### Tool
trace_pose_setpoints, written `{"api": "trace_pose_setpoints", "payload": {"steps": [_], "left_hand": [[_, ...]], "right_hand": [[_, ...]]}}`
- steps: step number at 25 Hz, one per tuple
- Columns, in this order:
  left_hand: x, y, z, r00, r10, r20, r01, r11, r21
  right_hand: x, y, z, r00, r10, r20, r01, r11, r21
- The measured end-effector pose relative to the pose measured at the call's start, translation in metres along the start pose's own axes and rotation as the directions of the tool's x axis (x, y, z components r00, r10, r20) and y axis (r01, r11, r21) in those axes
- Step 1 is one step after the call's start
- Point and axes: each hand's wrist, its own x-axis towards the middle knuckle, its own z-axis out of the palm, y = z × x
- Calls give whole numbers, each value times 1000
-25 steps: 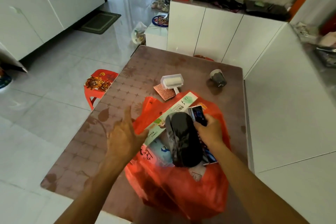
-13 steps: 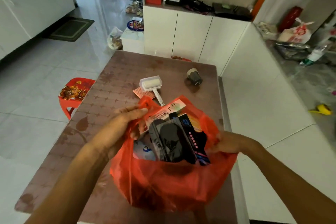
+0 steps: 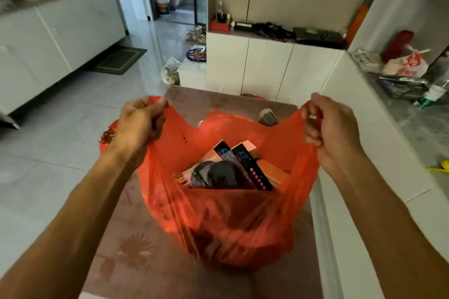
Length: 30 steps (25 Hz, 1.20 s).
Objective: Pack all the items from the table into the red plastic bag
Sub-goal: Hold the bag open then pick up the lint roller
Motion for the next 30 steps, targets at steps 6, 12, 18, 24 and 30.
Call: {"api": "trace_pose_setpoints", "payload": {"steps": [6, 12, 18, 24, 30], "left_hand": [[-30, -36, -43, 972, -235, -8, 232, 952, 201], [-5, -27, -37, 980, -80, -183, 156, 879, 451], [148, -67, -29, 991, -117, -64, 134, 870, 475], [284, -214, 14, 899, -428, 89, 199, 583, 788], [320, -355, 30, 904, -421, 71, 167, 501, 849]], "right_hand": [[2, 50, -59, 936, 90, -340, -273, 797, -539], [15, 36, -26, 972, -153, -178, -134, 260, -956], [109, 82, 107, 991, 59, 124, 89, 407, -909], [233, 216, 149, 892, 450, 39, -114, 309, -944], [284, 326, 146, 831, 556, 0, -161, 240, -957]]}}
